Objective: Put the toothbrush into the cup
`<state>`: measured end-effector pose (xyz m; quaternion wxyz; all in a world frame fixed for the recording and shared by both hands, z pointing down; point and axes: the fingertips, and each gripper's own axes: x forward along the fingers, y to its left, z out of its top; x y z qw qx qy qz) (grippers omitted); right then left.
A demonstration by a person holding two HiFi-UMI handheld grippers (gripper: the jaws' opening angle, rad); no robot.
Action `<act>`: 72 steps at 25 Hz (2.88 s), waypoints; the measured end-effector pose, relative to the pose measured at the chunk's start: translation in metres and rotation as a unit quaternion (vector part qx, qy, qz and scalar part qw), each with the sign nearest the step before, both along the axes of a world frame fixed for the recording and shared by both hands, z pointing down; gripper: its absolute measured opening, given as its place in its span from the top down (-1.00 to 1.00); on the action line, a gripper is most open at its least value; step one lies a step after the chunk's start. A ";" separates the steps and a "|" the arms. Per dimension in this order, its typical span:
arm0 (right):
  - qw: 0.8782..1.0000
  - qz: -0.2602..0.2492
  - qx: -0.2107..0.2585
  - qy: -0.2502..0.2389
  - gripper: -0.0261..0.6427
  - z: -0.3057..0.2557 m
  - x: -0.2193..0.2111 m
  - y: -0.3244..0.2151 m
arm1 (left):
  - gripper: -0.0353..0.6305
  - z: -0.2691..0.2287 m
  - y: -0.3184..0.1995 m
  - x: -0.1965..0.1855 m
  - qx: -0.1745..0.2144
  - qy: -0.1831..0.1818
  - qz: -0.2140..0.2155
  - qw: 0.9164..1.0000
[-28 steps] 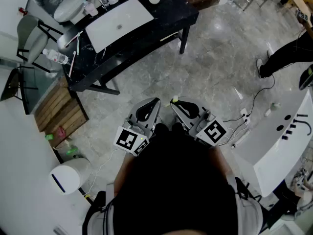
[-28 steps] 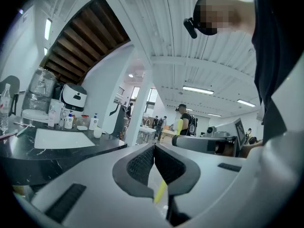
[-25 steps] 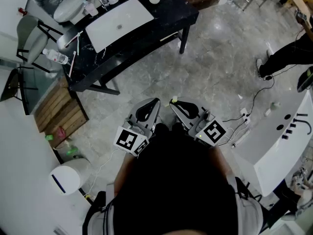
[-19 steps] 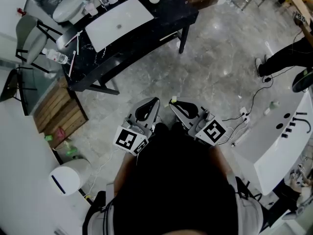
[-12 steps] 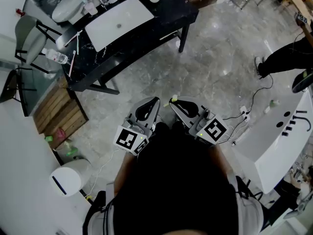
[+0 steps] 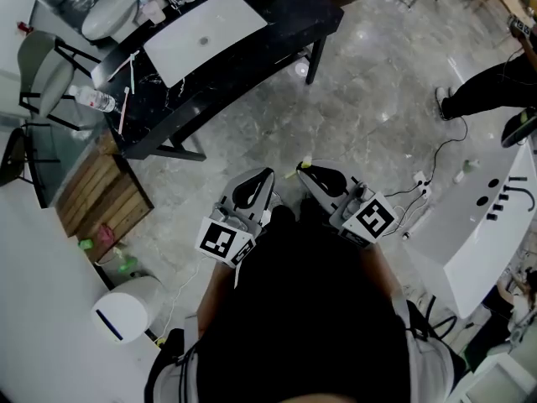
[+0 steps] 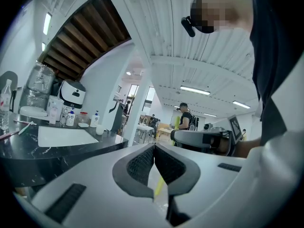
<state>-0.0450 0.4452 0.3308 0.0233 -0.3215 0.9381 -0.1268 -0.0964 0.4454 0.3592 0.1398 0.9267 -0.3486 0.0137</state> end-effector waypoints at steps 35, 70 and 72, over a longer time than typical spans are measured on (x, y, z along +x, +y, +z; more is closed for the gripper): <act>0.998 -0.052 0.004 -0.038 0.83 0.001 0.089 -0.215 | 0.86 -0.005 -0.220 0.095 -0.002 -0.028 -0.039 0.999; 1.000 -0.014 -0.005 0.006 0.83 -0.002 0.000 -0.452 | 0.86 0.010 -0.453 0.009 -0.003 -0.004 0.005 1.000; 1.000 -0.013 -0.008 0.007 0.83 -0.002 -0.003 -0.459 | 0.86 0.010 -0.460 0.006 -0.006 -0.003 0.007 1.000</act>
